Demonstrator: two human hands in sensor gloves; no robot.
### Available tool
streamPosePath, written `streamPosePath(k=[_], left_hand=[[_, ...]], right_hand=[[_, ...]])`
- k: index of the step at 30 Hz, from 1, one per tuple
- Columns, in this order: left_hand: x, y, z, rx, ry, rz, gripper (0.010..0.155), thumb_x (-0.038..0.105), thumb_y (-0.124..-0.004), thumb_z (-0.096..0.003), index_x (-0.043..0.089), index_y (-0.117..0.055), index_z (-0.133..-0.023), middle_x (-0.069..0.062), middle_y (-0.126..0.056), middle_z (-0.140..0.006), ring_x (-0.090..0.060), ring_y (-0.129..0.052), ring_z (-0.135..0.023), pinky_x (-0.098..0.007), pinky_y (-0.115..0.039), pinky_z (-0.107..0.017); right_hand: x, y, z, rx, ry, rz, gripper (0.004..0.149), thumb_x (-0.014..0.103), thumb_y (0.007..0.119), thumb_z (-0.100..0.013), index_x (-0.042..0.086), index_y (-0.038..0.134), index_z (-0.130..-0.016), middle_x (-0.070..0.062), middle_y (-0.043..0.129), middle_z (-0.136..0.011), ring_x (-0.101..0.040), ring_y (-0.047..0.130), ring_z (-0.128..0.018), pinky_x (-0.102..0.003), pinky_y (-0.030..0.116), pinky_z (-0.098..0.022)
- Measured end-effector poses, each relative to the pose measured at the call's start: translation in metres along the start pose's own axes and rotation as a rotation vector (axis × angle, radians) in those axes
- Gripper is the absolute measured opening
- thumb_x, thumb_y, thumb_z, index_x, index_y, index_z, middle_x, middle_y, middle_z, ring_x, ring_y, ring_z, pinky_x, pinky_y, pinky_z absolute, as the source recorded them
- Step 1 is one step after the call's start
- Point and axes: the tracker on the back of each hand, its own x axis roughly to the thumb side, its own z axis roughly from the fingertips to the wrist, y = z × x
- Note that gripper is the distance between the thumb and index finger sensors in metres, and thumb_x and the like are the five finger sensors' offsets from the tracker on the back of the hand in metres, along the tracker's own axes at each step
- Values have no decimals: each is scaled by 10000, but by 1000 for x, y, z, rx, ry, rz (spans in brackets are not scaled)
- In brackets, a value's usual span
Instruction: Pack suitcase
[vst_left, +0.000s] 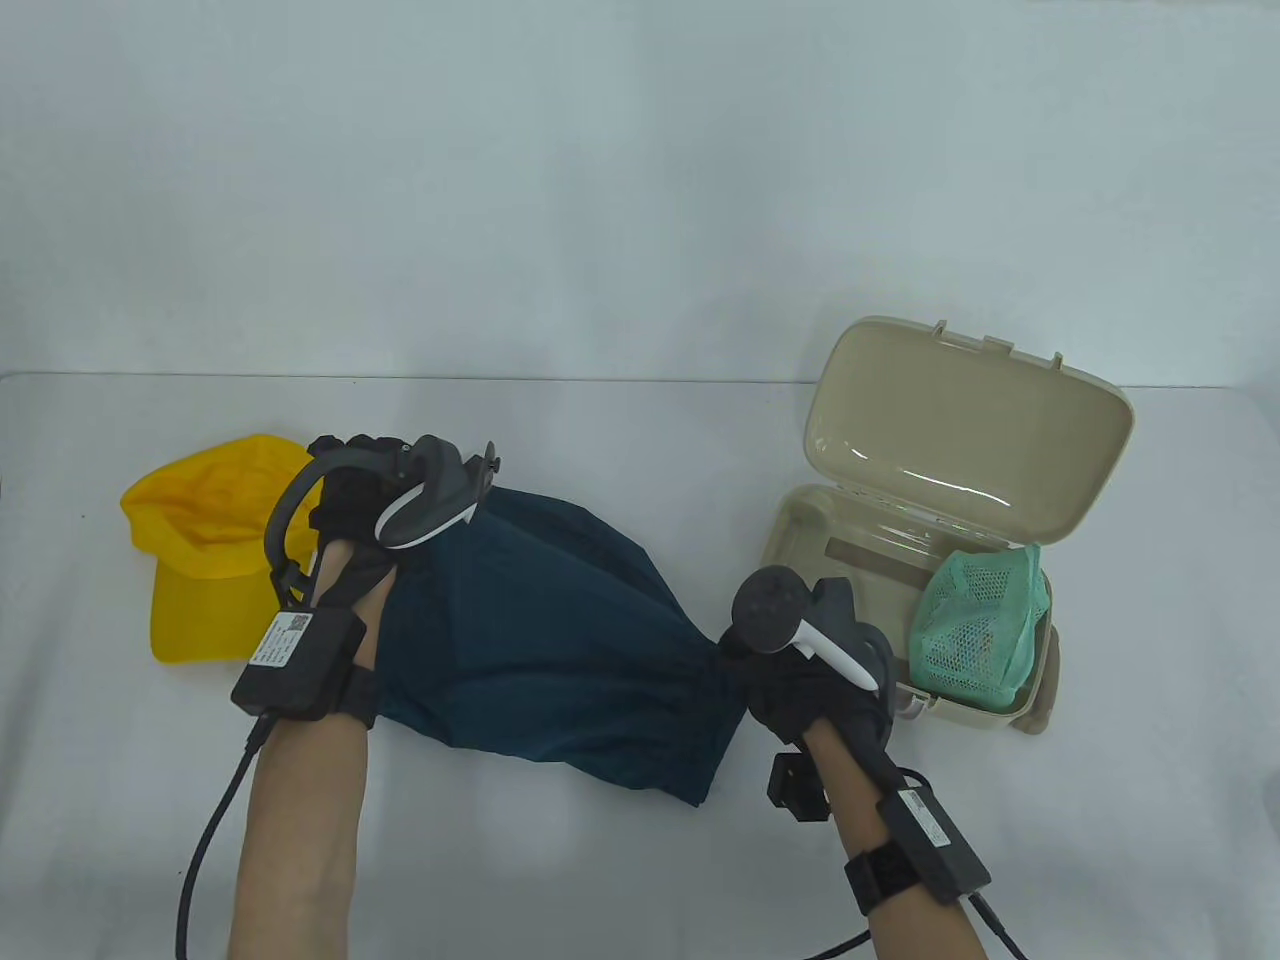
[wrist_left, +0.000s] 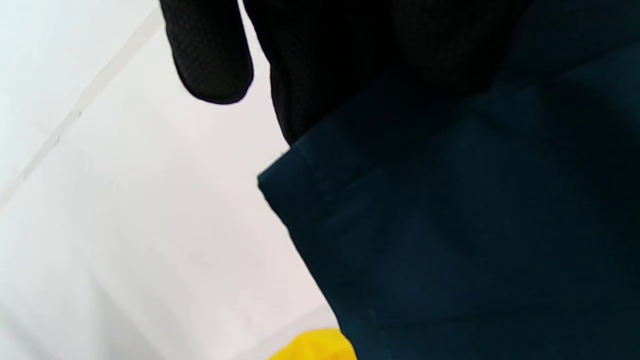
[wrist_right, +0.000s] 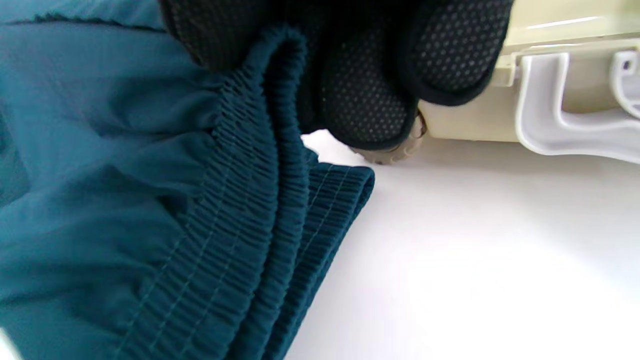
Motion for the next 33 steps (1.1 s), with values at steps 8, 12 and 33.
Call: streamPosePath(k=[8,12,33], left_hand=[[-2,10,10,33,-8,274,635,469,-713,-461,353,-519,-1054,40,-701,-1079,-228,-823,-954,-510,-674,-727],[-10,1,43,46,-62,209,706,541,-668,-453,336,-443,-1090,11,-642,-1121,-251,-787,-986,-516,-671,-728],[-52,-71,178,48,-216,723,824,610,-598,-457,238,-323,-1138,-91,-475,-1195,-350,-594,-1101,-543,-612,-755]], right_hand=[[-2,-7,14,-261,83,87,491,402,737,-504,198,705,-950,-15,912,-814,-238,974,-691,-400,853,-496],[4,-4,17,-56,85,80,516,462,711,-511,146,766,-916,-37,972,-719,-246,1022,-577,-357,904,-399],[41,75,-35,394,568,415,838,658,603,-453,-41,760,-890,-133,1009,-679,-285,1084,-490,-332,954,-290]])
